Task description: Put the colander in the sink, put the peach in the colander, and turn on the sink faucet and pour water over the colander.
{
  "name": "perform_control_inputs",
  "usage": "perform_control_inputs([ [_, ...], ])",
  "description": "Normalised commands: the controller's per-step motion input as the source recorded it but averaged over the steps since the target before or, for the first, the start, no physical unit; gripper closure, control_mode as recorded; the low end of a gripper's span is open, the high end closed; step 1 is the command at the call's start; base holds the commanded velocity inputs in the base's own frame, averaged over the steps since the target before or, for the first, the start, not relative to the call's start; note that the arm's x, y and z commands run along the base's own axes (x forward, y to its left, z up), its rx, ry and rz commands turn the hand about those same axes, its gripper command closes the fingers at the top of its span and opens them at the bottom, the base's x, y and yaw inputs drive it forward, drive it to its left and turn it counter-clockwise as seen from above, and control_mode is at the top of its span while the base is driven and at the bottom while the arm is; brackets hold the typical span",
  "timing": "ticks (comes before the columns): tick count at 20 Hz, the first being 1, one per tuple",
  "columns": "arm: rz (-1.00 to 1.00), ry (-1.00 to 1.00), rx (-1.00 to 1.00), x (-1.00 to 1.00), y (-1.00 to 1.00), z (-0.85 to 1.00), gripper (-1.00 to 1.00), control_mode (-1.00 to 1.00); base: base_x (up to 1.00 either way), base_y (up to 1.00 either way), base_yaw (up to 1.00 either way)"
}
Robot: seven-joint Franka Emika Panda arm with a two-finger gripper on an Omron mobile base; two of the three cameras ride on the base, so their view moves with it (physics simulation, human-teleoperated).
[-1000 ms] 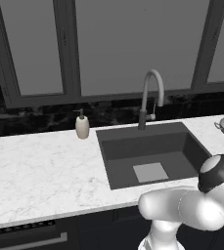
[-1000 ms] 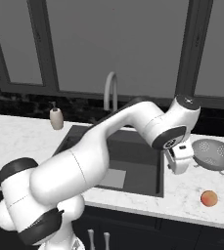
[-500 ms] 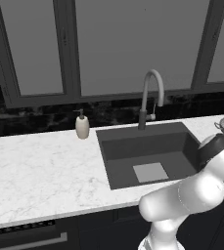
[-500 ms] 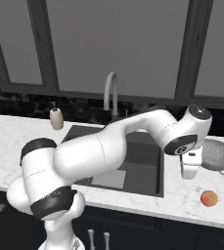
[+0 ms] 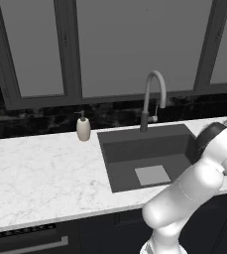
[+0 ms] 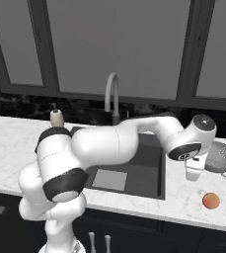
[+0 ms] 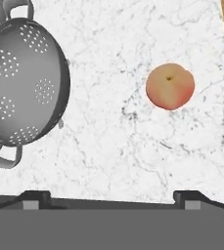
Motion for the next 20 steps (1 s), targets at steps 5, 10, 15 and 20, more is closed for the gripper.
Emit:
perform_control_inputs([
  [5,-0.02,0.0,0.02,0.37,-0.43,-0.27,-1.0,-1.0,0.0,0.0,0.0],
  [10,0.0,-0.03,0.07,0.28,-0.53,-0.04,-1.0,-1.0,0.0,0.0,0.0],
  [15,0.0,-0.01,0.09,0.39,-0.46,0.0,-1.0,-1.0,0.0,0.0,0.0],
  [20,0.0,0.0,0.04,0.46,-0.23,-0.09,-1.0,-1.0,0.0,0.0,0.0],
])
